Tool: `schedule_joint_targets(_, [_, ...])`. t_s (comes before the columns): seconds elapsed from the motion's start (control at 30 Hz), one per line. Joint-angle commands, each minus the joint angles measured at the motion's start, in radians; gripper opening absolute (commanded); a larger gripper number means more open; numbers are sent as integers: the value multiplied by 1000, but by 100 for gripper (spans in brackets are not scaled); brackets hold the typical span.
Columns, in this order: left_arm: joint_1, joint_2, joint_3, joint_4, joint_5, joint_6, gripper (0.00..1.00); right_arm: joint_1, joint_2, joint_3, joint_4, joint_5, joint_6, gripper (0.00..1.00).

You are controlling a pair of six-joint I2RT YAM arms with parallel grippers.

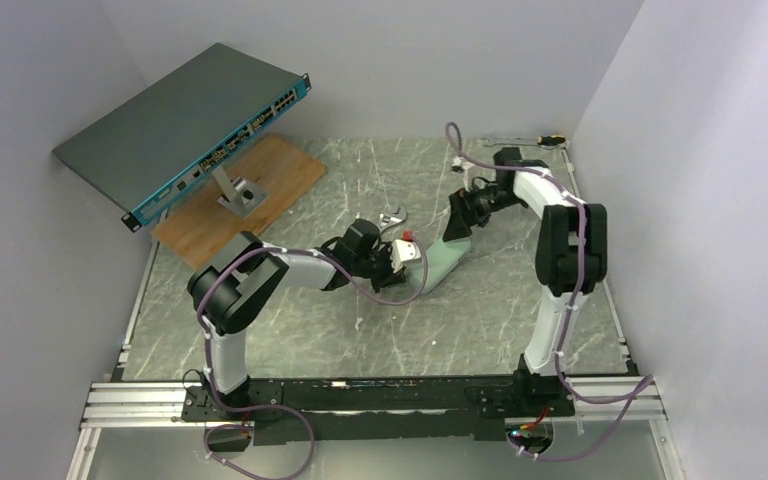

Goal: Open the umbrella

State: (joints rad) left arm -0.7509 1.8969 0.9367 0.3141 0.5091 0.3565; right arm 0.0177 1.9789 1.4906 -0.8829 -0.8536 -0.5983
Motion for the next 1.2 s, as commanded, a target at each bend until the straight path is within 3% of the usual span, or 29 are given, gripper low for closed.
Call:
schedule_joint_targets(0.0, [4, 29, 41, -27, 11, 39, 0, 96, 75, 113, -41, 35, -73, 84])
schedule_joint_targets(0.13, [9, 26, 53, -36, 1, 29, 0, 156, 66, 51, 12, 160, -98, 83])
schedule_joint_targets(0.33, [12, -10, 12, -41, 15, -15, 0, 142, 25, -118, 96, 279, -91, 75])
schedule_joint_targets(0.47, [9, -38, -25, -24, 3, -74, 0, 129, -3, -209, 161, 337, -59, 60])
schedule_joint_targets(0.57, [-14, -56, -52, -11, 0, -145, 0, 124, 8, -243, 220, 431, 61, 48])
schedule_joint_targets(0.67, [-52, -71, -85, 6, 5, -196, 0, 105, -6, -273, 215, 412, 123, 40])
schedule_joint_targets(0.77, [-67, -70, -105, 22, -9, -227, 0, 62, -60, -321, 192, 332, 90, 44])
schedule_joint_targets(0.87, [-37, -62, -97, 32, -2, -230, 0, -10, -130, -345, 159, 240, -33, 64])
schedule_joint_targets(0.97, [-12, -52, -70, 19, 24, -191, 0, -63, -177, -317, 83, 163, -153, 76])
schedule_joint_targets(1.17, [13, -7, 24, -26, 51, -121, 0, -65, -242, -270, -63, 45, -337, 83])
